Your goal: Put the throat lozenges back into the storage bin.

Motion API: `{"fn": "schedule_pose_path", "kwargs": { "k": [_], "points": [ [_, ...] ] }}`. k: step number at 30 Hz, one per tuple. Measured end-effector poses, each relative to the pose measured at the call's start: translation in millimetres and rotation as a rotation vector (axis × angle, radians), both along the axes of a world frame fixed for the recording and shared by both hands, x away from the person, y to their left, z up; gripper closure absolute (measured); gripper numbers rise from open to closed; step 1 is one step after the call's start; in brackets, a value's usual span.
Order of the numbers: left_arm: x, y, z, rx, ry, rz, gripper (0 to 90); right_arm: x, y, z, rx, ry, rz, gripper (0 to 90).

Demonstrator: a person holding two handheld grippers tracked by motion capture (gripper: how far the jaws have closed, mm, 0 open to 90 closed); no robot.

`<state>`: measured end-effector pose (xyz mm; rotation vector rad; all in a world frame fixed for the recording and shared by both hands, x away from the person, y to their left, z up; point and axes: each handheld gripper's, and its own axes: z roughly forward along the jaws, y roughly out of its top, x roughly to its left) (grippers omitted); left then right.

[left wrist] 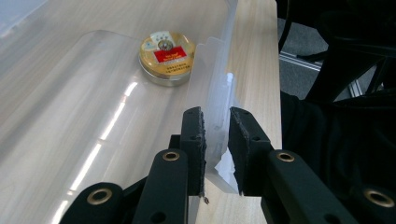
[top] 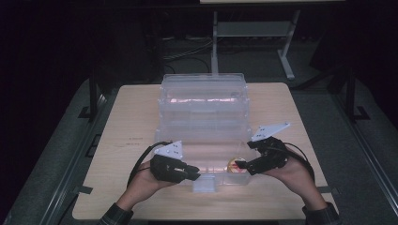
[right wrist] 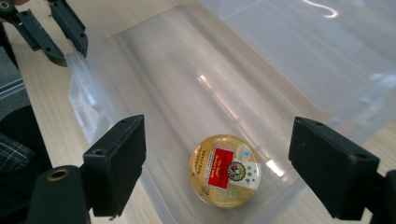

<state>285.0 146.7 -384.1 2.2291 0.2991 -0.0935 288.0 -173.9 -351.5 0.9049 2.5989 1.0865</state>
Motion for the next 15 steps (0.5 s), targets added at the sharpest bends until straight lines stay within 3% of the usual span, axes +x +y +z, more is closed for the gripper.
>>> {"fn": "schedule_pose_path", "kwargs": {
  "k": [15],
  "points": [
    [-0.2, -0.2, 0.0, -0.002, 0.002, 0.003, 75.8, -4.2, -33.3, 3.0, 0.014, -0.013, -0.077, 19.3]
  ]
}}
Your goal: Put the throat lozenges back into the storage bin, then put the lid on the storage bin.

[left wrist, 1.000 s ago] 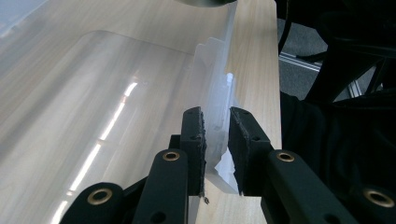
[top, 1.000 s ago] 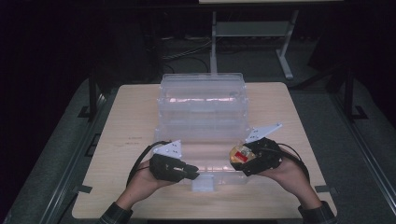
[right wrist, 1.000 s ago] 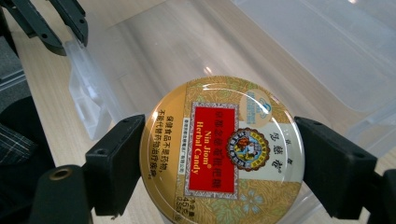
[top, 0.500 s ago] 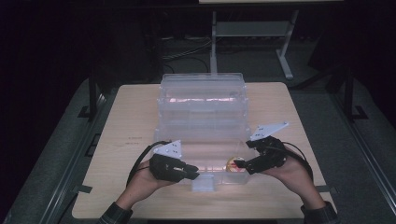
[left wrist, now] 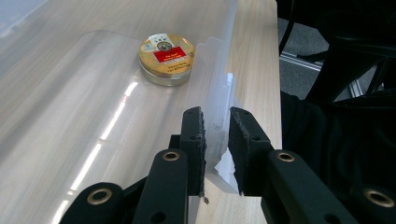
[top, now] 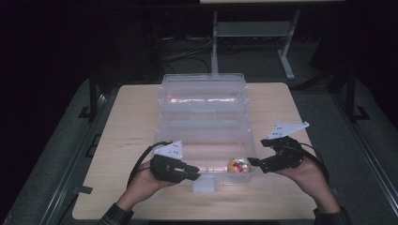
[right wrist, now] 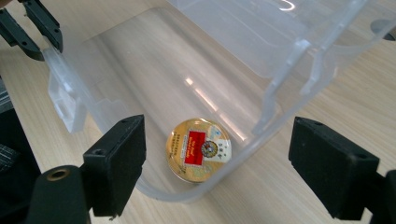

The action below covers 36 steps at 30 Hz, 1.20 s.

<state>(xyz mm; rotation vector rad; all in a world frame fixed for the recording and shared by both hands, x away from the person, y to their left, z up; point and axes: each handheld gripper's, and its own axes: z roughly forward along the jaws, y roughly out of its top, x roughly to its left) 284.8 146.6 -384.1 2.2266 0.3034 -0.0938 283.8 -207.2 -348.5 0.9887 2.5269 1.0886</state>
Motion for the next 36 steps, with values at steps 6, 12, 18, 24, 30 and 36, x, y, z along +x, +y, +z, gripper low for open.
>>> {"fn": "schedule_pose_path", "kwargs": {
  "k": [6, 12, 18, 24, 30, 36],
  "points": [
    [-0.2, -0.1, 0.2, 0.002, -0.001, 0.000, 75.8, 0.5, -8.9, 2.3, 0.013, -0.012, -0.015, 23.6],
    [-0.1, -0.1, 0.2, 0.002, -0.001, 0.000, 75.8, 3.1, -16.2, 3.7, 0.031, -0.028, -0.029, 30.3],
    [0.1, 0.1, 0.3, 0.005, -0.002, -0.003, 75.8, 8.4, -20.4, 8.2, 0.042, -0.046, -0.026, 35.1],
    [0.4, 0.2, 0.1, 0.004, -0.003, -0.004, 75.8, 14.5, -23.5, 14.9, 0.037, -0.118, 0.017, 43.2],
    [0.5, 0.1, 0.2, 0.005, -0.003, -0.004, 75.8, 24.1, -24.9, 18.9, 0.057, -0.097, 0.027, 39.3],
    [0.5, 0.2, 0.2, 0.005, -0.003, -0.004, 75.8, 33.6, -21.8, 24.6, 0.036, -0.051, 0.045, 36.1]
  ]
}}
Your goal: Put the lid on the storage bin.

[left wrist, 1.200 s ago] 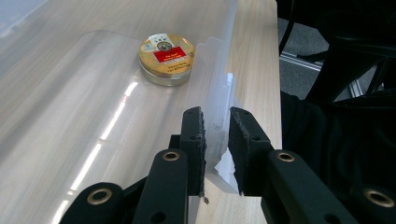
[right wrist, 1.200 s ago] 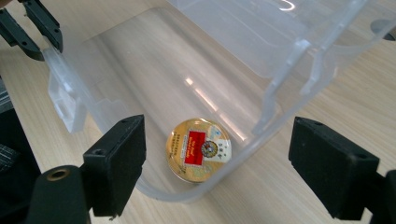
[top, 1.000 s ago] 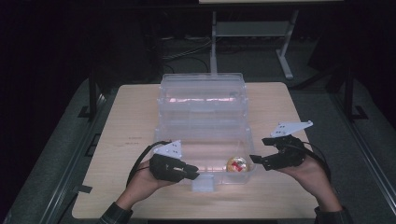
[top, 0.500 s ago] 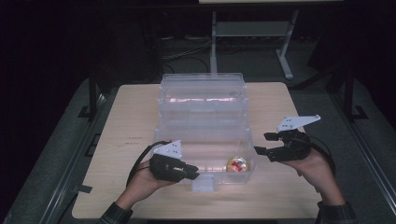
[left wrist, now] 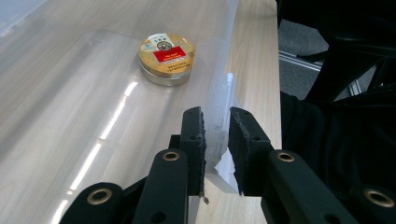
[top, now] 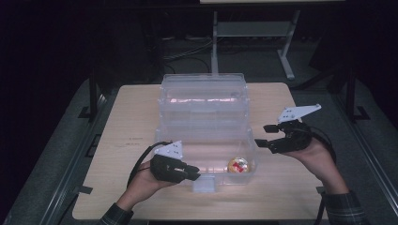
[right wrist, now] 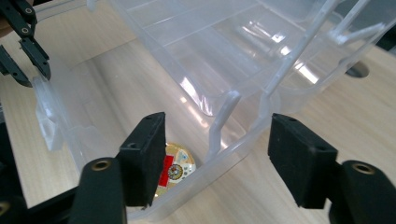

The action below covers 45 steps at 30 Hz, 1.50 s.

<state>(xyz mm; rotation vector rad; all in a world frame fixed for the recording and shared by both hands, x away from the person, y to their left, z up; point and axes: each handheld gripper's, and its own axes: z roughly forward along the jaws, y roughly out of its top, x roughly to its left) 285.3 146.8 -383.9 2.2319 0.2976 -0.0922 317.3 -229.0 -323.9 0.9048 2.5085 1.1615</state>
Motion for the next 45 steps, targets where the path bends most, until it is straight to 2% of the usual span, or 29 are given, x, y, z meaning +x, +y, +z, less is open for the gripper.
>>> {"fn": "schedule_pose_path", "kwargs": {
  "k": [7, 16, 19, 27, 33, 45],
  "points": [
    [0.2, 0.1, -0.1, -0.001, 0.001, 0.000, 75.8, 9.6, 0.8, 7.4, 0.007, 0.053, 0.013, 32.4],
    [0.7, 0.1, 0.0, 0.000, -0.002, -0.004, 75.8, 21.2, 4.5, 25.4, 0.000, 0.035, 0.057, 32.1],
    [0.5, -0.2, -0.4, -0.006, 0.005, 0.002, 75.9, 26.1, 6.6, 32.3, 0.006, 0.011, 0.072, 35.6],
    [0.8, -0.1, -0.3, -0.005, 0.006, -0.001, 75.9, 40.8, 16.8, 47.5, 0.009, -0.008, 0.101, 39.8],
    [0.7, -0.1, -0.3, -0.005, 0.007, -0.002, 75.9, 55.1, 26.9, 50.5, 0.005, 0.014, 0.133, 43.4],
    [0.8, 0.0, -0.1, -0.003, 0.009, -0.003, 75.9, 76.9, 47.0, 54.4, -0.004, 0.006, 0.188, 45.4]
  ]
}}
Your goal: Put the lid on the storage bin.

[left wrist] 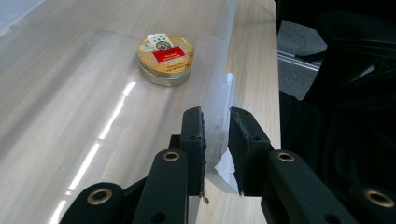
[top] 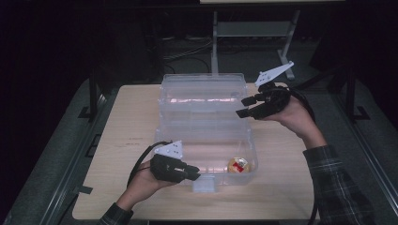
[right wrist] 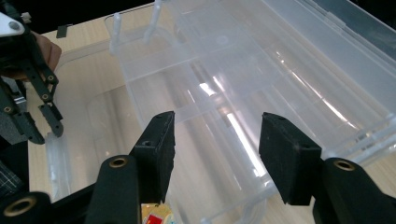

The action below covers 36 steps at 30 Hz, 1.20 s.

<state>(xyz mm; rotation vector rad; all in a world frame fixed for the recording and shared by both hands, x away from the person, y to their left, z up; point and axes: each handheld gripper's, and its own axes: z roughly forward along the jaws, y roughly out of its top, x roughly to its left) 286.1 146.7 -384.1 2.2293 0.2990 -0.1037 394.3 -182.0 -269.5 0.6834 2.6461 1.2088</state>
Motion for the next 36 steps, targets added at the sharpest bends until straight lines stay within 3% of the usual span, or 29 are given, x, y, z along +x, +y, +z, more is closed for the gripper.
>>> {"fn": "schedule_pose_path", "kwargs": {
  "k": [9, 19, 36],
  "points": [
    [0.5, 0.3, -0.3, -0.001, 0.000, -0.004, 75.9, 16.7, 16.9, 1.7, -0.010, 0.005, 0.047, 47.2],
    [0.8, 0.7, -0.3, 0.000, 0.007, -0.007, 75.9, 34.1, 30.4, -5.3, -0.063, 0.007, 0.100, 53.8],
    [1.2, 1.1, -0.8, -0.004, 0.012, -0.007, 75.9, 49.3, 36.5, -17.9, -0.130, 0.009, 0.180, 67.0]
  ]
}}
